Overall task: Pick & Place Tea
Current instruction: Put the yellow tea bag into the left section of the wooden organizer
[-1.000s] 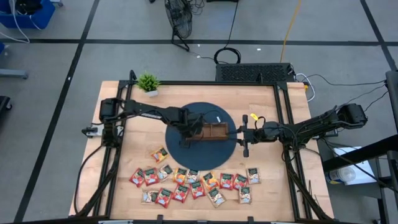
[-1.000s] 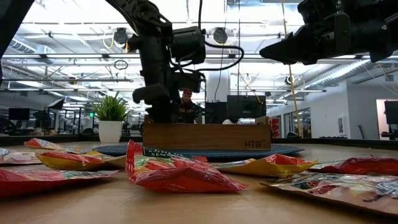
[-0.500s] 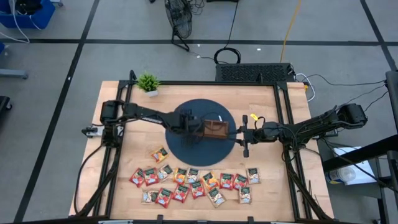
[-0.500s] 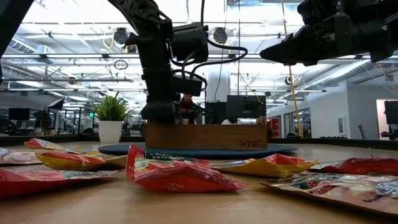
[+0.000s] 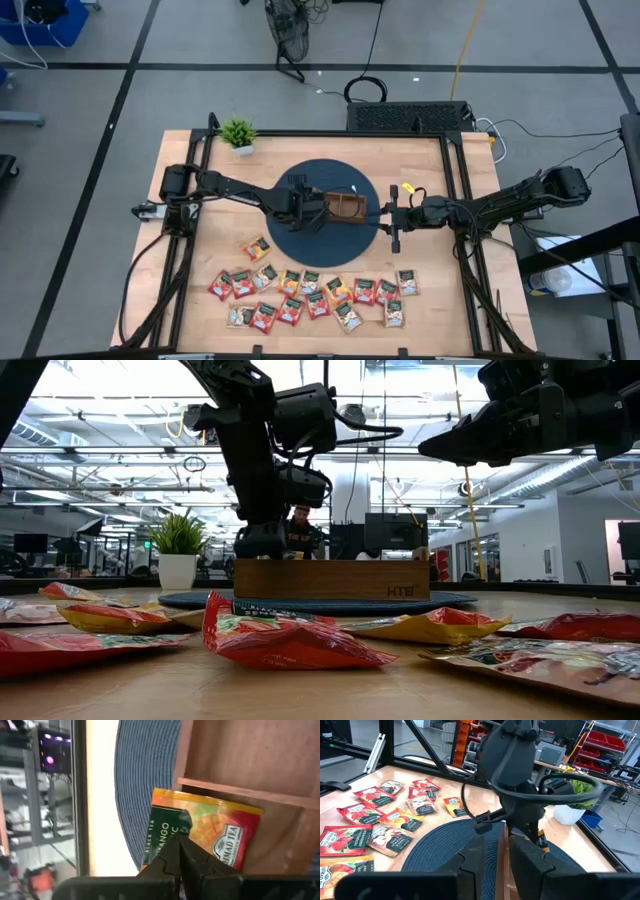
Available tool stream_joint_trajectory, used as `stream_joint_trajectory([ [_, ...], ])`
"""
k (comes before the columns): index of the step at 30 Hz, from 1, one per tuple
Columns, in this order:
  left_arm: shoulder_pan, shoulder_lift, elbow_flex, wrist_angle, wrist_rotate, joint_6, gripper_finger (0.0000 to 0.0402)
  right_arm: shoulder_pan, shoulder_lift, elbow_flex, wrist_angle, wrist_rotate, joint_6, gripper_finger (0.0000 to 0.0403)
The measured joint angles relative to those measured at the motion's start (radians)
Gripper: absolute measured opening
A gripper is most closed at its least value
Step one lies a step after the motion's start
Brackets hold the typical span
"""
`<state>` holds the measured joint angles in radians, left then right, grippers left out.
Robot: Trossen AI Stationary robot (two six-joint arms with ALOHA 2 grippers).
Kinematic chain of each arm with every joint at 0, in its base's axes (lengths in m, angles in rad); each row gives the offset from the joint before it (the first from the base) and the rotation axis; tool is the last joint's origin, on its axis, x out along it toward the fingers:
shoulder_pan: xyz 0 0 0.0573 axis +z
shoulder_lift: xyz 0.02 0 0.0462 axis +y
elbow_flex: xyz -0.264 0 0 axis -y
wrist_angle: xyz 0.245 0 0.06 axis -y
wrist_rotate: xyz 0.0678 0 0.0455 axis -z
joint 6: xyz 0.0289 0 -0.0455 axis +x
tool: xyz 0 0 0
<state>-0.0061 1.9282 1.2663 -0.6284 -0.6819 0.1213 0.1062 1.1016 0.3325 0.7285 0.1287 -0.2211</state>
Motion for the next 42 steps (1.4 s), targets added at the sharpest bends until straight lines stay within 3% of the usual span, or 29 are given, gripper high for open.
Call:
stream_joint_trajectory([
  [3,-0.002,-0.040,0.000,-0.003,-0.029,-0.001,0.0007,0.000,0.000,0.000,0.000,0.000,0.000,0.0075],
  [6,0.015,-0.109,0.000,-0.010,-0.005,-0.030,0.0037,0.000,0.000,0.000,-0.002,0.000,0.000,0.0075],
  [11,0.121,-0.220,0.000,-0.016,0.283,-0.098,0.0126,0.000,0.000,0.000,-0.005,0.000,-0.006,0.0075],
  [15,0.225,-0.235,0.000,-0.021,0.529,-0.020,0.0196,-0.001,0.000,0.000,0.003,0.000,-0.042,0.0075],
  [19,0.295,-0.208,0.001,-0.001,0.596,0.082,0.0234,-0.013,0.000,0.000,0.003,0.000,-0.064,0.0075],
  [32,0.368,-0.210,-0.023,-0.007,0.743,0.137,0.0243,-0.015,0.000,0.000,0.000,0.000,-0.068,0.0075],
  [42,0.366,-0.170,-0.036,0.012,0.767,0.138,0.0244,-0.015,0.000,0.000,0.001,0.000,-0.072,0.0075],
])
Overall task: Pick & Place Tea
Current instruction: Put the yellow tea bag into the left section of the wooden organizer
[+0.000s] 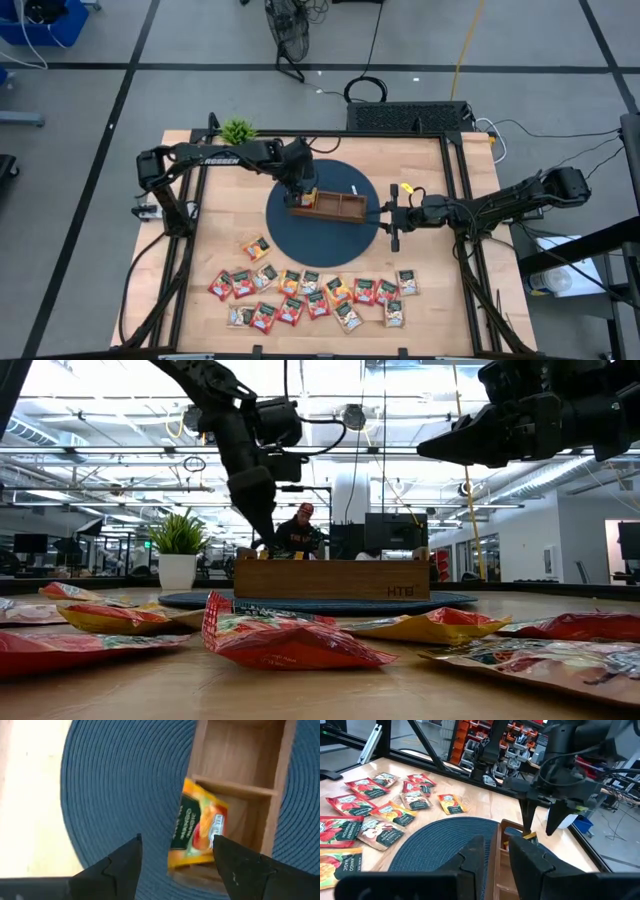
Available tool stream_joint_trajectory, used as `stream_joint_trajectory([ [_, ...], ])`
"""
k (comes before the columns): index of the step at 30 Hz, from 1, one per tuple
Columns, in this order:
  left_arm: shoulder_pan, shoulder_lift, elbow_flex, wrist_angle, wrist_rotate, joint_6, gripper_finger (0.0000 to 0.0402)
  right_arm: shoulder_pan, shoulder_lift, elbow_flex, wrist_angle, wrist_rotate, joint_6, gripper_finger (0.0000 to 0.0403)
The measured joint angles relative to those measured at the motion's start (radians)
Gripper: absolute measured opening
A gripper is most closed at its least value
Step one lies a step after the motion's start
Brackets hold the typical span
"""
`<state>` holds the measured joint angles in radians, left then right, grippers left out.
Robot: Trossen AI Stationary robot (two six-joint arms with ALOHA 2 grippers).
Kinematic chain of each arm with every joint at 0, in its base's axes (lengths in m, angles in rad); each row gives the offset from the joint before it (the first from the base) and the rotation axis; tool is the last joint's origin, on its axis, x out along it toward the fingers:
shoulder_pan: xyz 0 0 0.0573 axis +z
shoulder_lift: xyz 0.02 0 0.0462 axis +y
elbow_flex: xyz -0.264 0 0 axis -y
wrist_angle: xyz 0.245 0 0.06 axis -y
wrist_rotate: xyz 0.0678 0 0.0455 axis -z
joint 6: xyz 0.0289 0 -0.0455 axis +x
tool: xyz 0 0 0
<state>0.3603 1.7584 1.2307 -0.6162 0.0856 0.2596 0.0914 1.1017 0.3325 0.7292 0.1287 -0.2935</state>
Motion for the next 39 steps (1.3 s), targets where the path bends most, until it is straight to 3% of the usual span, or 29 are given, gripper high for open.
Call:
stream_joint_trajectory([
  [14,-0.005,0.030,-0.001,-0.008,0.005,0.046,0.0227,0.000,0.000,0.000,0.000,0.000,-0.007,0.0075],
  [18,-0.005,0.030,-0.001,-0.019,0.024,0.052,0.0169,0.000,0.000,0.000,0.000,0.000,-0.007,0.0075],
  [24,-0.002,0.030,-0.001,-0.016,0.024,0.060,0.0037,0.000,0.000,0.000,0.000,0.000,-0.006,0.0075],
  [26,-0.001,0.030,-0.001,-0.016,0.026,0.065,0.0011,0.000,0.000,0.000,0.000,0.000,-0.006,0.0075],
  [32,-0.010,0.030,0.000,-0.016,0.008,0.089,0.0004,0.000,0.000,0.000,0.000,0.000,-0.006,0.0075],
  [39,-0.051,0.027,0.003,-0.010,-0.115,0.129,0.0003,0.000,0.000,0.000,0.000,0.000,-0.006,0.0075],
])
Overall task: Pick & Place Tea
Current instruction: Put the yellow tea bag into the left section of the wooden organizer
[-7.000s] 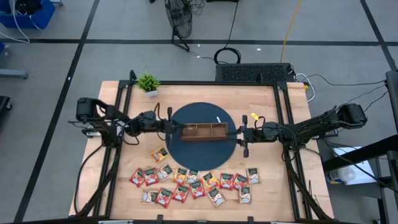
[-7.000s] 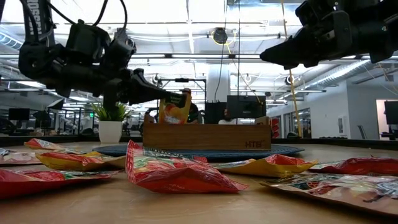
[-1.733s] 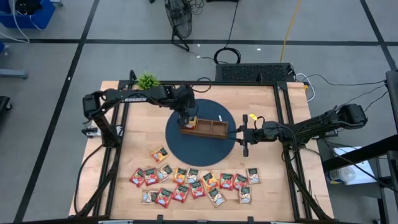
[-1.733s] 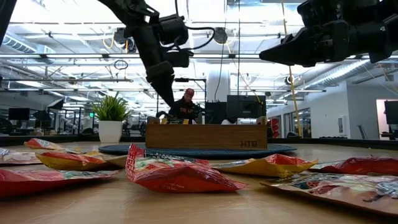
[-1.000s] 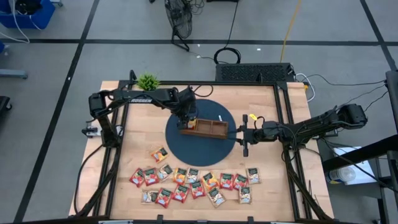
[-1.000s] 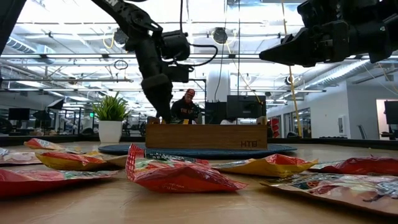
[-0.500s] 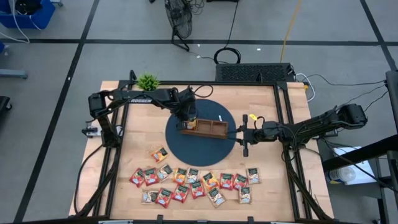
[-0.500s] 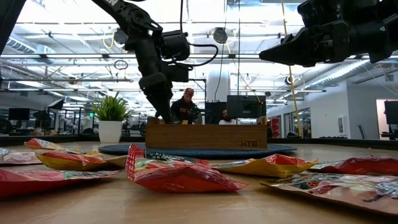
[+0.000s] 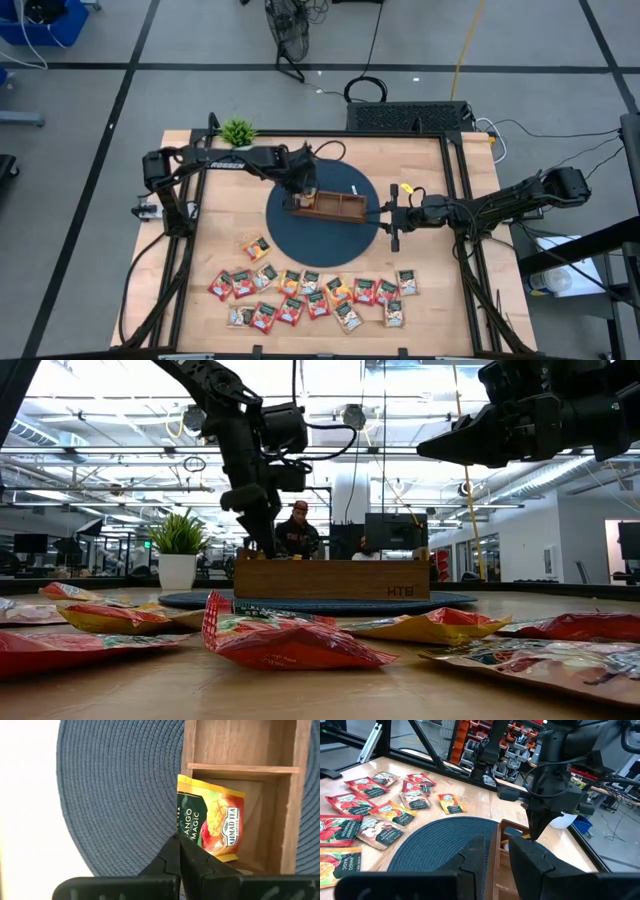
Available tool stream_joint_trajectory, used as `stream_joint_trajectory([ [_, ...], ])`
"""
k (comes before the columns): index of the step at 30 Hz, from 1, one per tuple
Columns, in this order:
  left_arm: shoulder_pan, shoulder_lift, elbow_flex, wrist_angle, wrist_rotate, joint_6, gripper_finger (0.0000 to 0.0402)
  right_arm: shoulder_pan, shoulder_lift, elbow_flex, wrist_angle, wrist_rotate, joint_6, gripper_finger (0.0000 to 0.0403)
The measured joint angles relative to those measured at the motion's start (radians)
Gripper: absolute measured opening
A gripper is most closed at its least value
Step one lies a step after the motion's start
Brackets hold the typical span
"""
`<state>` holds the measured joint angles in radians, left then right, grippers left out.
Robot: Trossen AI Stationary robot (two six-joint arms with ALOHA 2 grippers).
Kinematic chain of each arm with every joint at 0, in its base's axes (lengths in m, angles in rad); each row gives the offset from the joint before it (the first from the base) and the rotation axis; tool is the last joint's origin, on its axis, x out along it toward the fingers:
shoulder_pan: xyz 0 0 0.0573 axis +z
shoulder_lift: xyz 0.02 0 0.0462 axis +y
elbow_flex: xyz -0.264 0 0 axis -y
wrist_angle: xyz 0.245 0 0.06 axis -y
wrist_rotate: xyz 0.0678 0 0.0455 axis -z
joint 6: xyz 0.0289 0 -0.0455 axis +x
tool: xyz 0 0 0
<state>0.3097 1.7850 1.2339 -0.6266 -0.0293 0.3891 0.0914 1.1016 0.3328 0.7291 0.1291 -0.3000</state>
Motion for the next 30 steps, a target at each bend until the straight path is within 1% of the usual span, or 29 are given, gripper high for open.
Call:
stream_joint_trajectory([
  [13,-0.092,-0.078,0.000,0.023,-0.157,0.002,0.0001,0.000,0.000,0.000,-0.002,0.000,0.003,0.0075],
  [19,-0.132,-0.081,0.001,0.029,-0.242,0.025,0.0001,0.000,0.000,0.000,-0.003,0.000,0.003,0.0075],
  [26,-0.145,-0.081,-0.004,0.030,-0.262,0.010,0.0001,0.000,0.000,0.000,-0.004,0.000,0.004,0.0075],
  [30,-0.147,-0.081,-0.045,0.045,-0.263,0.002,0.0001,0.000,0.000,0.000,-0.008,0.000,0.004,0.0075],
])
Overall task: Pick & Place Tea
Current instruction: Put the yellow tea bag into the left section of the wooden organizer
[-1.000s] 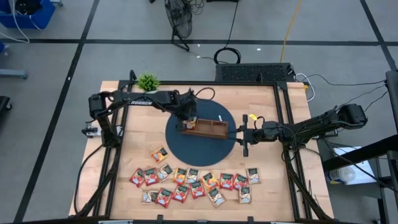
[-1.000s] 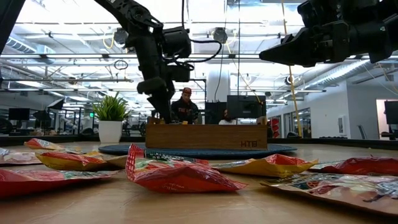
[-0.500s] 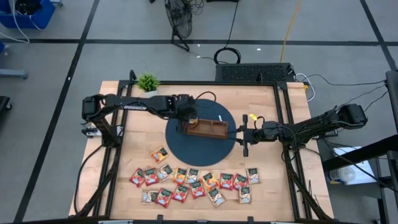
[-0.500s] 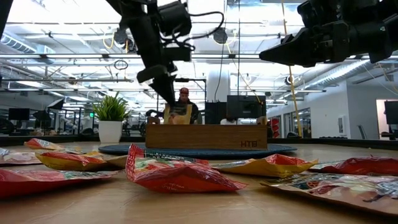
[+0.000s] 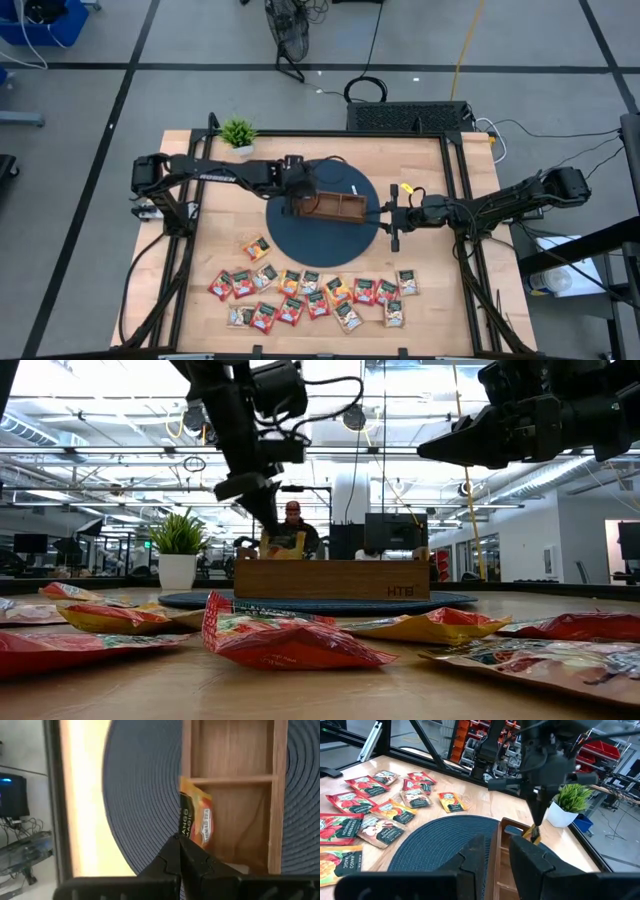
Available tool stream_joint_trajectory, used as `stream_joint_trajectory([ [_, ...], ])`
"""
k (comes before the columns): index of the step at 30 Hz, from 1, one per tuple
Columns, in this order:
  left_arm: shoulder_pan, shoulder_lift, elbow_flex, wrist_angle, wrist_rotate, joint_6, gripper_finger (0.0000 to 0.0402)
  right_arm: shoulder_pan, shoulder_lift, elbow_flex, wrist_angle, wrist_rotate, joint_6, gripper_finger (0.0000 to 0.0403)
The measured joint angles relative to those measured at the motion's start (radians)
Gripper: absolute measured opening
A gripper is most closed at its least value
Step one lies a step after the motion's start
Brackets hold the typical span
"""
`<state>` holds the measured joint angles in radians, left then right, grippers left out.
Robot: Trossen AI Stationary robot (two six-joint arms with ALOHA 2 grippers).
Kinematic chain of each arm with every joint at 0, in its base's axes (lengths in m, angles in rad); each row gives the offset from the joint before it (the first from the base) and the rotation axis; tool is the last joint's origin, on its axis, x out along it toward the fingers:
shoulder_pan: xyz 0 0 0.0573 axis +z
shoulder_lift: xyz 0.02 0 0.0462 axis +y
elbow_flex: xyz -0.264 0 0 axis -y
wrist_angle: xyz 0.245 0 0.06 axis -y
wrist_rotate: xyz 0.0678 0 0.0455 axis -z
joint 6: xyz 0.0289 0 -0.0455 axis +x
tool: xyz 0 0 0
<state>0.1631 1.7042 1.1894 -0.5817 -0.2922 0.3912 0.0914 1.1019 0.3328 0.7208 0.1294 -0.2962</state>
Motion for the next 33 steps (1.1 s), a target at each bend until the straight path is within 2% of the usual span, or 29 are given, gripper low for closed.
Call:
stream_joint_trajectory([
  [8,0.000,0.000,-0.082,0.112,-0.003,0.028,0.0001,0.000,0.000,0.000,0.001,0.000,0.000,0.0075],
  [13,0.000,0.001,-0.084,0.116,-0.015,0.052,0.0006,0.000,0.000,0.000,0.004,0.000,0.000,0.0075],
  [22,-0.002,0.001,-0.084,0.128,-0.152,0.052,0.0004,0.000,0.000,0.000,0.004,0.000,0.000,0.0075],
  [33,-0.002,0.001,-0.084,0.145,-0.153,0.039,0.0011,0.000,0.000,0.000,0.004,0.000,0.000,0.0075],
])
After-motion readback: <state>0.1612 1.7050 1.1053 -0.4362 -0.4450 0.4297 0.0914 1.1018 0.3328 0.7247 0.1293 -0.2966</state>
